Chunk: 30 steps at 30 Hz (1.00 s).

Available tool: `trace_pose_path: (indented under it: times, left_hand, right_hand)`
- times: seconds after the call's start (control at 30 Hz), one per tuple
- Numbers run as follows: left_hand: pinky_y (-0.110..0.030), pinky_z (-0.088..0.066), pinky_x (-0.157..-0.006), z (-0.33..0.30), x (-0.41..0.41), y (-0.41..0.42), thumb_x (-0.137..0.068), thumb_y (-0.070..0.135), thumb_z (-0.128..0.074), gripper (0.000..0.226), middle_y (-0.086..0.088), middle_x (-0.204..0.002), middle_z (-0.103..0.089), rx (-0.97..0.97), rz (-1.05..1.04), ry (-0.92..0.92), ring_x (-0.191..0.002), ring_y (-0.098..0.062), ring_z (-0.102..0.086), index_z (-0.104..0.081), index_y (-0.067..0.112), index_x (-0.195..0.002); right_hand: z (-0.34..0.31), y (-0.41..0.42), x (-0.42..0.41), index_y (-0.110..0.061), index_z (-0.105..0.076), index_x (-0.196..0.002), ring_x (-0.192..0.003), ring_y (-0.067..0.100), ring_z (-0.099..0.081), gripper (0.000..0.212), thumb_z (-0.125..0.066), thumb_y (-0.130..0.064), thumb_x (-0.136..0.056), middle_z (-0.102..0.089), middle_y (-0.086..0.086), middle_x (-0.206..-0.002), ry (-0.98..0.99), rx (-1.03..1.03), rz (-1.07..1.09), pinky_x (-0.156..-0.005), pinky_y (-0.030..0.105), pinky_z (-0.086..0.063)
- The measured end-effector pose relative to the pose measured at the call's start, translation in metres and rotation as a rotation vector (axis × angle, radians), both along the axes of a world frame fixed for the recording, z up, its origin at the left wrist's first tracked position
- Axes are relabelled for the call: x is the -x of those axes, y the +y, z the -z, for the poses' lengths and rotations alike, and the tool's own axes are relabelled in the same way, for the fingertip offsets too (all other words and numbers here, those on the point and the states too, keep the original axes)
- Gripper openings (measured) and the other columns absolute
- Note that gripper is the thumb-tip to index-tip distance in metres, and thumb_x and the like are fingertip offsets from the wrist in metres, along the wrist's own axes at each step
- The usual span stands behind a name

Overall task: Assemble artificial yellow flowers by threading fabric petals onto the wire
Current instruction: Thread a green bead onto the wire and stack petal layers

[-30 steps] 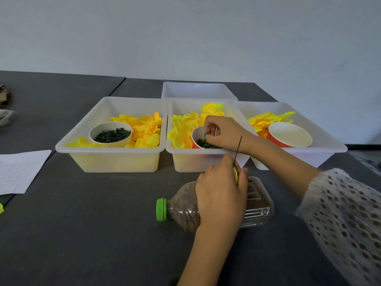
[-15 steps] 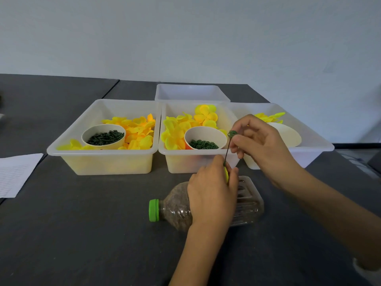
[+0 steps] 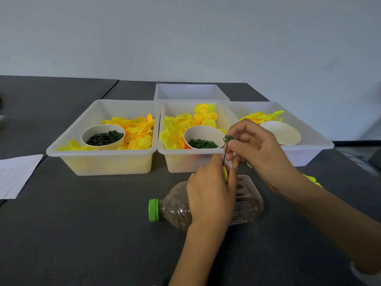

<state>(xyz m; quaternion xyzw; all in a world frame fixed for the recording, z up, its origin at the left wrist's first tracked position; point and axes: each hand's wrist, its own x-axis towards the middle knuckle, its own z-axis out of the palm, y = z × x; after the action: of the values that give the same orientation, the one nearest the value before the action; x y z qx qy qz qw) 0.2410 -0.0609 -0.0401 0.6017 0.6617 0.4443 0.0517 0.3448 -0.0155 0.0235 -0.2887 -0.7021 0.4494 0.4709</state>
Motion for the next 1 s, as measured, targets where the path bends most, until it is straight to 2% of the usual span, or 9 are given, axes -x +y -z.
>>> trace_pose_path:
  times: [0.13, 0.53, 0.83, 1.0]
  left_hand:
    - [-0.032, -0.034, -0.061, 0.0016, 0.0002, 0.0011, -0.098, 0.050, -0.047, 0.022, 0.007, -0.081, -0.063, 0.005, 0.001, -0.006, -0.073, -0.019, -0.059, -0.052, 0.029, -0.096]
    - [-0.032, -0.038, -0.062, 0.0017, -0.0006, 0.0013, -0.098, 0.050, -0.049, 0.023, 0.007, -0.081, -0.063, -0.001, 0.000, 0.006, -0.074, -0.018, -0.060, -0.053, 0.027, -0.097]
    - [-0.033, -0.039, -0.063, 0.0012, 0.0003, 0.0006, -0.098, 0.050, -0.048, 0.023, 0.006, -0.082, -0.064, 0.006, 0.011, 0.004, -0.076, -0.018, -0.060, -0.054, 0.027, -0.098]
    - [-0.031, -0.032, -0.063, -0.0009, -0.0004, -0.0001, -0.097, 0.049, -0.050, 0.022, 0.006, -0.083, -0.065, 0.018, 0.004, 0.000, -0.076, -0.020, -0.059, -0.054, 0.027, -0.097]
  right_hand:
    - [0.0001, 0.0009, -0.0007, -0.004, -0.055, -0.093, -0.063, 0.023, -0.060, 0.011, -0.055, 0.007, -0.090, -0.060, 0.021, -0.077, 0.002, -0.005, 0.005, -0.052, 0.028, -0.050]
    - [-0.0025, 0.0028, -0.0027, -0.004, -0.055, -0.094, -0.059, 0.020, -0.059, 0.013, -0.054, 0.008, -0.090, -0.061, 0.007, -0.070, -0.036, -0.021, 0.016, -0.048, 0.030, -0.049]
    - [-0.0008, 0.0033, -0.0019, -0.007, -0.056, -0.095, -0.057, 0.021, -0.059, 0.010, -0.058, 0.001, -0.090, -0.062, 0.010, -0.073, -0.050, -0.041, -0.005, -0.048, 0.028, -0.048]
    - [-0.0025, 0.0031, -0.0009, -0.004, -0.055, -0.096, -0.055, 0.021, -0.057, 0.009, -0.057, 0.003, -0.091, -0.061, 0.014, -0.074, -0.074, -0.061, 0.007, -0.048, 0.028, -0.047]
